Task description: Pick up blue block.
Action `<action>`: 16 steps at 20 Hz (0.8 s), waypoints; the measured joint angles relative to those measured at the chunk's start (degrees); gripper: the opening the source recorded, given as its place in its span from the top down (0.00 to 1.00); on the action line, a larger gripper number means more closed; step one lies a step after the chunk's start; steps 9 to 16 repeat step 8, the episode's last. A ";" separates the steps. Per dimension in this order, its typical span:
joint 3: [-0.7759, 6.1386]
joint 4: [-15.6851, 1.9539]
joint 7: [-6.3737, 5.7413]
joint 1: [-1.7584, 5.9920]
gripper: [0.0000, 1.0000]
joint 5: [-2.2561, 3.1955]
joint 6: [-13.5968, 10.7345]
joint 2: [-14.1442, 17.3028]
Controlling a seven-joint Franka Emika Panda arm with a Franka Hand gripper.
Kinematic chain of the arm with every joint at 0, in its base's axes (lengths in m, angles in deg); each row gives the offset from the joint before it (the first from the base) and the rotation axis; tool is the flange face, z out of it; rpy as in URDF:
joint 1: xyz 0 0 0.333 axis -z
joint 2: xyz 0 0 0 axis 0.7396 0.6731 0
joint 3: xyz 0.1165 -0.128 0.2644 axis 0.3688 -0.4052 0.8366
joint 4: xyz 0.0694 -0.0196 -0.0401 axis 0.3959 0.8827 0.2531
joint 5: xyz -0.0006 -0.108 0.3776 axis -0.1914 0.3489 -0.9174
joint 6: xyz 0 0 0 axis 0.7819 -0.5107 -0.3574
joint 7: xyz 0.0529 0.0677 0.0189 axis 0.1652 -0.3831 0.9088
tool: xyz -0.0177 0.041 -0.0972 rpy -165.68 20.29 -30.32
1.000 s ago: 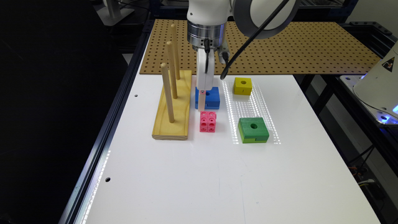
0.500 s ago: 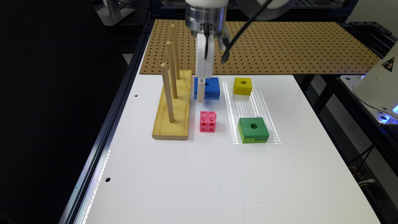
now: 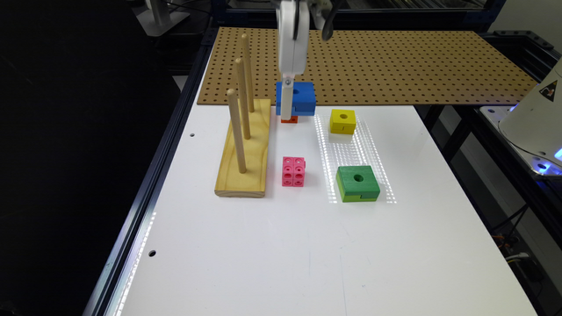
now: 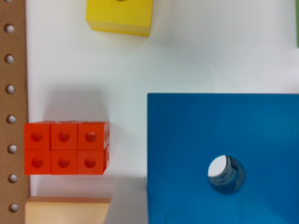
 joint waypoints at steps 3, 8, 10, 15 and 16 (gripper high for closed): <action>0.01 -0.02 0.00 0.00 1.00 0.00 -0.10 -0.18; 0.07 -0.15 -0.03 0.00 1.00 -0.07 -4.25 -4.88; 0.07 -0.15 -0.03 0.00 1.00 -0.07 -4.25 -4.88; 0.07 -0.15 -0.03 0.00 1.00 -0.07 -4.25 -4.88; 0.07 -0.15 -0.03 0.00 1.00 -0.07 -4.25 -4.88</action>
